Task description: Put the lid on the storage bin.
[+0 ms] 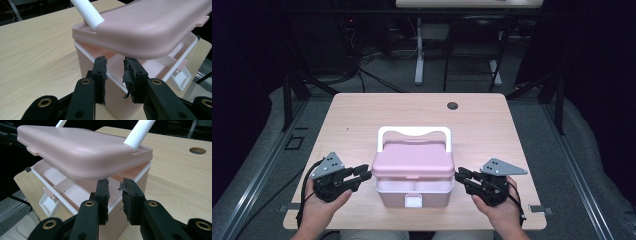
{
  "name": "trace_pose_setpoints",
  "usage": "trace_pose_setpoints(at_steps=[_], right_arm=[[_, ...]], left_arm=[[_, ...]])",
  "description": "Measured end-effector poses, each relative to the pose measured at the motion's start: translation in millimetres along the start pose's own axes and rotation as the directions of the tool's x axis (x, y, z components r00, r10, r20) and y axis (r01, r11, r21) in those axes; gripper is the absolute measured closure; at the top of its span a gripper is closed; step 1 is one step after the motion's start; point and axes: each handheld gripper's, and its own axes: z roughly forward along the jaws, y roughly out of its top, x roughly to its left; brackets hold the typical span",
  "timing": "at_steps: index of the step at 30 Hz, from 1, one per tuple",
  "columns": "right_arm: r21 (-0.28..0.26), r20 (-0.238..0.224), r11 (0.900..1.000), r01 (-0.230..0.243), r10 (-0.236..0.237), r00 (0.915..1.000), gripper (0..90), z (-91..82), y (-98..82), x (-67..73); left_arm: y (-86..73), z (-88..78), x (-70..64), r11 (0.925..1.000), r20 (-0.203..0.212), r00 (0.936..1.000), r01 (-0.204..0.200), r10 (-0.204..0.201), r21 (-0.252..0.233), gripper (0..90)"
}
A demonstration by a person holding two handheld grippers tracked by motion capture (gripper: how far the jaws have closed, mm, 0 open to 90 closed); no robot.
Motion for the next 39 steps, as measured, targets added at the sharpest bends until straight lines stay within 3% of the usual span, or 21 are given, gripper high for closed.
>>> trace_pose_setpoints(at_steps=[9, 19, 29, 39], right_arm=[[-0.008, 0.000, 1.000, -0.012, 0.012, 0.9999, 74.7, -3.9, -5.3, -1.2], [-0.007, 0.003, 1.000, -0.016, 0.016, 0.9999, 74.1, -3.3, -5.5, -2.2], [-0.027, 0.026, 1.000, -0.012, 0.013, 0.9996, 66.3, -1.8, -4.1, -9.9], [-0.069, 0.071, 0.998, -0.014, 0.019, 0.9973, 50.8, 2.0, -4.6, -26.7]], left_arm=[[-6.2, -1.4, 0.0, 0.9999, -0.009, 1.0000, 0.003, -0.003, 0.012, 70.3], [-6.9, -6.4, 6.8, 0.9995, -0.032, 0.9991, 0.028, -0.028, -0.012, 69.4], [-12.2, -2.2, 17.9, 0.9982, -0.070, 0.9957, 0.061, -0.060, -0.001, 56.5], [-9.8, 0.2, 37.8, 0.9955, -0.115, 0.9888, 0.095, -0.095, -0.007, 47.5]])
